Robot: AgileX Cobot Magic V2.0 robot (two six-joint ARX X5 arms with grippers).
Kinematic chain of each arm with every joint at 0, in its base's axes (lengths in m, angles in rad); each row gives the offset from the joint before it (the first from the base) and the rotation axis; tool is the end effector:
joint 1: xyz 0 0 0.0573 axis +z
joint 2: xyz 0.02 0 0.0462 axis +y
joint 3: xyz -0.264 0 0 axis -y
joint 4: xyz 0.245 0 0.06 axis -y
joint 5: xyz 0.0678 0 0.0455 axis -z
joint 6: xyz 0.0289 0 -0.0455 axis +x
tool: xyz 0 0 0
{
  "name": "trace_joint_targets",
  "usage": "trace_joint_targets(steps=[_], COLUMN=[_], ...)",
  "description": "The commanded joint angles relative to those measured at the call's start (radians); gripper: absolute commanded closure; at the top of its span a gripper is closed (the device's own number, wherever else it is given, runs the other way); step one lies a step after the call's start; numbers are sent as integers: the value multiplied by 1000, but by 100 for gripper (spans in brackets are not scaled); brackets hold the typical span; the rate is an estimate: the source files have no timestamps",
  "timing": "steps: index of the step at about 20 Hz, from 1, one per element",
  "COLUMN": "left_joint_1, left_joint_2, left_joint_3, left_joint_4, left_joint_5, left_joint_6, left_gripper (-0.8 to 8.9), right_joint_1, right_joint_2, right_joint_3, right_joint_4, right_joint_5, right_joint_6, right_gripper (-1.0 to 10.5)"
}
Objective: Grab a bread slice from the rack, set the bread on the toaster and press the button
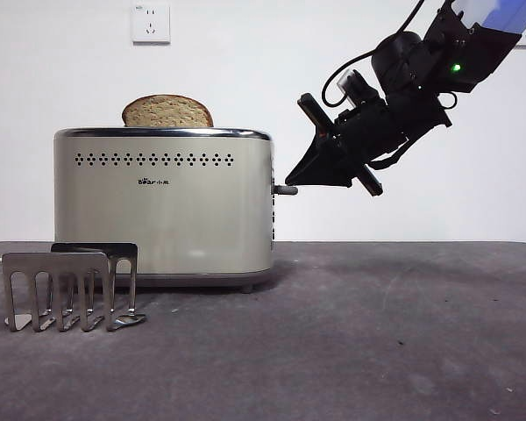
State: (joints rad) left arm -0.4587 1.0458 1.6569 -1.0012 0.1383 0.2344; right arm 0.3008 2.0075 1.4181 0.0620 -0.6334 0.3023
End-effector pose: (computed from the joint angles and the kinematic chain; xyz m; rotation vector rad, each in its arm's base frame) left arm 0.1265 -0.0669 0.4850 0.2877 0.3203 -0.6332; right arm 0.4222 0.1489 0.2106 0.3638 0.6742 0.8250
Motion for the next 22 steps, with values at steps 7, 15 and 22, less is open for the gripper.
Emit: trace_joint_targets(steps=[7,15,22], left_joint_1=[0,0,0], left_joint_2=[-1,-1,-1], left_joint_3=[1,1,1], left_joint_4=[-14,-19,-19], left_joint_5=[1,1,1], left_joint_6=[-6,-6,-6], left_gripper=[436,436,436], right_joint_1=[3,3,3], right_joint_2=[99,100,100], right_joint_3=[-10,-10,-10], right_joint_4=[-97,-109,-109], right_joint_5=[12,12,11], right_joint_6=[-52,-58,-58], right_gripper=[959,959,959])
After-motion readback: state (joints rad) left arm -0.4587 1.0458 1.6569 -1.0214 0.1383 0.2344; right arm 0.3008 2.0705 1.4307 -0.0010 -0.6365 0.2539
